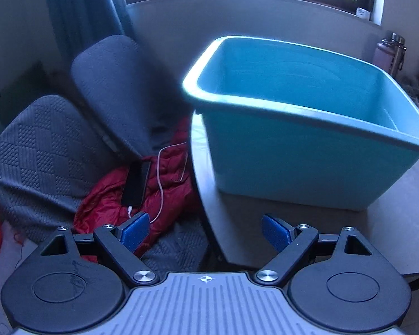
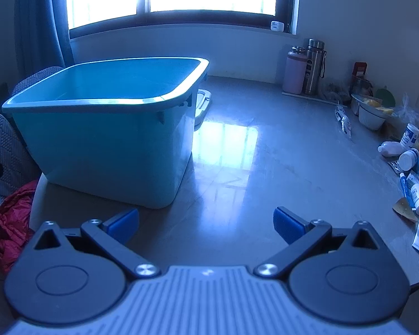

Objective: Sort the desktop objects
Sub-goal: 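Withdraw both tools from the tub and move toward the white lid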

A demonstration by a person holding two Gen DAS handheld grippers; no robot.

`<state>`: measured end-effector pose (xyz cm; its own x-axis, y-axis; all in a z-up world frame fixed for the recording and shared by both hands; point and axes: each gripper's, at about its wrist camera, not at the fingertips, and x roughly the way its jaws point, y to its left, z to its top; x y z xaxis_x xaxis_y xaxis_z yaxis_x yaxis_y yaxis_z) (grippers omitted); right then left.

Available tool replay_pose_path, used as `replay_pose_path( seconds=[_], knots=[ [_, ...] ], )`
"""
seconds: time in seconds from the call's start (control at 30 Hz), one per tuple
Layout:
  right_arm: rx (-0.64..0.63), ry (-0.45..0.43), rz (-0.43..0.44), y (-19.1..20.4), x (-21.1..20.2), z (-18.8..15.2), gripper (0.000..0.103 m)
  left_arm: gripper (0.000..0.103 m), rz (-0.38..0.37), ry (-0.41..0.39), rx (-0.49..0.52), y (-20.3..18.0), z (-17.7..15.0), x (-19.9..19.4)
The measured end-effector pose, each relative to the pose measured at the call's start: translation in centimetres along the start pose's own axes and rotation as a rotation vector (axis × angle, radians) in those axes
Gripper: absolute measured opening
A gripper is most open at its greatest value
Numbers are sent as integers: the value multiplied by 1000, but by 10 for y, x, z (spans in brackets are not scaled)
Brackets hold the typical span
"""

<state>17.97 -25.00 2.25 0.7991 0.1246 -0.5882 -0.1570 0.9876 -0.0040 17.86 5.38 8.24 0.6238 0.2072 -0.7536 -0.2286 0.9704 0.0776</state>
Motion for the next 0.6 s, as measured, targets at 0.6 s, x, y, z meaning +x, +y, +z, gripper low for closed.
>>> replay_pose_path(
  seconds=[0.6],
  knots=[
    [94, 108, -89, 19, -20, 24, 103, 89, -1, 0, 80, 8, 23, -16]
  ],
)
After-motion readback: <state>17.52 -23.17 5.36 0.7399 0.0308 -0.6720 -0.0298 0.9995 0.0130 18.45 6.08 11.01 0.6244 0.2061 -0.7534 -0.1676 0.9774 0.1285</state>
